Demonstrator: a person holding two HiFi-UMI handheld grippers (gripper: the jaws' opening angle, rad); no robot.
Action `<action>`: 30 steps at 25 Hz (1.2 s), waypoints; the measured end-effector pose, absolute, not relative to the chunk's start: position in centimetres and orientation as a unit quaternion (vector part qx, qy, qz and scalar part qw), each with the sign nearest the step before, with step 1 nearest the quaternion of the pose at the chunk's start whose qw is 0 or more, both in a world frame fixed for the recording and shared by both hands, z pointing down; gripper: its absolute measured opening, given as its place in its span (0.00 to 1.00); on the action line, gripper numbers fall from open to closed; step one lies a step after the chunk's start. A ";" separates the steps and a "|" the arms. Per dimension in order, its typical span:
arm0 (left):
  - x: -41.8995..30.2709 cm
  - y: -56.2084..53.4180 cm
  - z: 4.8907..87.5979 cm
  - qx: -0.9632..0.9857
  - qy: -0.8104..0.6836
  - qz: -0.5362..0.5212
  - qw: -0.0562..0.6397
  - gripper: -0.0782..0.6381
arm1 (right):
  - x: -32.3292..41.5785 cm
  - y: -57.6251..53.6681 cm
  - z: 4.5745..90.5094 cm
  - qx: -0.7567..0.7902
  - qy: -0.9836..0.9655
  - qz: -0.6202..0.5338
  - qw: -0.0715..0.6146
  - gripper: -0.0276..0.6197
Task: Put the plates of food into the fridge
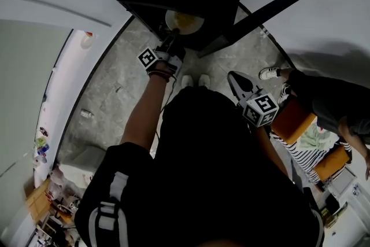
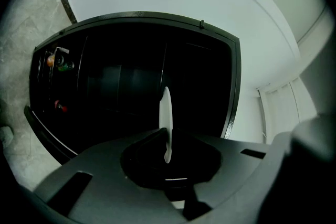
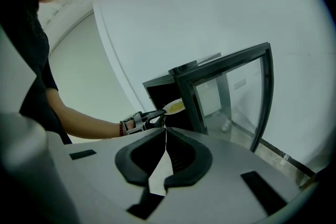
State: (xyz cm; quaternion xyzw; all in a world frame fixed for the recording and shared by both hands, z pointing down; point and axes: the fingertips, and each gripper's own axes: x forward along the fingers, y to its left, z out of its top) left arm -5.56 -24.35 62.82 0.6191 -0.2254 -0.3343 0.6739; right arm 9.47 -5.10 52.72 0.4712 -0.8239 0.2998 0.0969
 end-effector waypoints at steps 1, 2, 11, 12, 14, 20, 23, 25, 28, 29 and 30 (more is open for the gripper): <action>-5.4 -24.5 62.9 0.619 -0.227 -0.333 0.674 0.17 | 9.6 -5.0 52.7 0.474 -0.822 0.301 0.097 0.08; -5.2 -24.8 63.0 0.620 -0.228 -0.332 0.674 0.17 | 9.8 -4.9 52.7 0.476 -0.820 0.301 0.097 0.08; -3.4 -26.8 63.0 0.625 -0.231 -0.321 0.673 0.17 | 11.4 -4.7 52.7 0.493 -0.810 0.303 0.095 0.08; -3.3 -26.9 63.1 0.624 -0.232 -0.321 0.673 0.17 | 11.5 -4.8 52.8 0.493 -0.810 0.303 0.095 0.08; -3.1 -27.2 63.2 0.624 -0.232 -0.320 0.674 0.17 | 11.6 -4.7 52.9 0.494 -0.809 0.303 0.094 0.08; -2.5 -27.9 63.3 0.624 -0.235 -0.314 0.676 0.17 | 12.0 -4.9 52.9 0.493 -0.810 0.304 0.092 0.08; -2.3 -28.2 63.2 0.625 -0.233 -0.316 0.675 0.17 | 11.9 -5.1 52.8 0.491 -0.811 0.304 0.091 0.08; -2.3 -28.4 63.2 0.619 -0.236 -0.322 0.676 0.17 | 11.9 -5.2 52.7 0.490 -0.812 0.304 0.089 0.08; -2.5 -28.4 63.1 0.605 -0.239 -0.341 0.679 0.17 | 12.0 -5.4 52.8 0.490 -0.812 0.306 0.087 0.08; -2.5 -28.3 63.0 0.602 -0.237 -0.347 0.679 0.17 | 12.0 -5.4 52.8 0.490 -0.811 0.307 0.087 0.08; -2.6 -28.2 63.0 0.601 -0.235 -0.350 0.680 0.17 | 12.1 -5.5 52.8 0.490 -0.811 0.307 0.086 0.08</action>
